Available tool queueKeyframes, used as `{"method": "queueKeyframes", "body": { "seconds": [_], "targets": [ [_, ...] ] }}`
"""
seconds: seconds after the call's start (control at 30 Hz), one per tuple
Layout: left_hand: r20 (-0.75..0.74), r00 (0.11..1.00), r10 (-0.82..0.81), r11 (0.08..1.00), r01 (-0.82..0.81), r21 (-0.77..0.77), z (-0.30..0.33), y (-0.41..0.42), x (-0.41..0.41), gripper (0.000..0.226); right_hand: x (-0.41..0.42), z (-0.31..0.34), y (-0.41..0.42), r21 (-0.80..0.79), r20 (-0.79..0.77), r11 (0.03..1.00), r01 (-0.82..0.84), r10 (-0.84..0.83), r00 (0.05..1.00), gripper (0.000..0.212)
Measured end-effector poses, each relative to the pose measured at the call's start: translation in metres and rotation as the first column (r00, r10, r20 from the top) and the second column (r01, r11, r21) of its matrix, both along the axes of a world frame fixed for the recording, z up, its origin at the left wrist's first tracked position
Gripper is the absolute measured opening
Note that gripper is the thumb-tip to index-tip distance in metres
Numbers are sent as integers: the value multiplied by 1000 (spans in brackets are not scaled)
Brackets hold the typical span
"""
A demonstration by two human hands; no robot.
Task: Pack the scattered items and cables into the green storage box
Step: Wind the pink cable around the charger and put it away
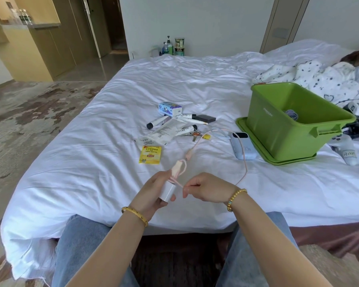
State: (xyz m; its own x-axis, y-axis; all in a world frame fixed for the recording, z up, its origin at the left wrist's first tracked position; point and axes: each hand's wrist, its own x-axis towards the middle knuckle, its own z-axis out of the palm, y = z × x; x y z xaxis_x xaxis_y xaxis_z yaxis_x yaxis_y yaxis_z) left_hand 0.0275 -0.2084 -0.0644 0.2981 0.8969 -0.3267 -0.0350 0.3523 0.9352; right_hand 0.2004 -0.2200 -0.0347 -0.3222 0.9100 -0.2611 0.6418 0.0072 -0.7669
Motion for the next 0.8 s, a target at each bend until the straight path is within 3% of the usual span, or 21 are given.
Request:
{"method": "queueKeyframes", "body": {
  "seconds": [0.13, 0.27, 0.4, 0.5, 0.6, 0.7, 0.8],
  "targets": [
    [27, 999, -21, 1000, 21, -7, -3, -2, -1, 20, 10, -1, 3, -86, 7, 996, 33, -33, 999, 29],
    [-3, 983, -183, 983, 183, -3, 0, -1, -5, 12, 18, 4, 9, -87, 61, 993, 84, -78, 995, 33],
    [-227, 883, -411, 897, 436, 72, 4, -4, -7, 13, 21, 10, 15, -83, 39, 994, 73, -70, 997, 20],
    [-465, 771, -434, 846, 527, 84, 7, -4, 1, 20, 15, 13, 18, -35, -65, 985, 169, -171, 983, 11],
    [-544, 789, -286, 904, 410, 120, 6, 2, 8, 20, 7, 17, 15, 8, -191, 977, 213, -208, 959, 13],
    [-453, 885, -107, 971, 191, 143, 6, 5, 9, 22, -2, 17, 12, 42, -306, 968, 246, -222, 926, 14],
    [-325, 945, 24, 990, 23, 140, 7, 7, 11, 19, -13, 12, 10, 54, -292, 973, 225, -200, 935, 13]
  ]
}}
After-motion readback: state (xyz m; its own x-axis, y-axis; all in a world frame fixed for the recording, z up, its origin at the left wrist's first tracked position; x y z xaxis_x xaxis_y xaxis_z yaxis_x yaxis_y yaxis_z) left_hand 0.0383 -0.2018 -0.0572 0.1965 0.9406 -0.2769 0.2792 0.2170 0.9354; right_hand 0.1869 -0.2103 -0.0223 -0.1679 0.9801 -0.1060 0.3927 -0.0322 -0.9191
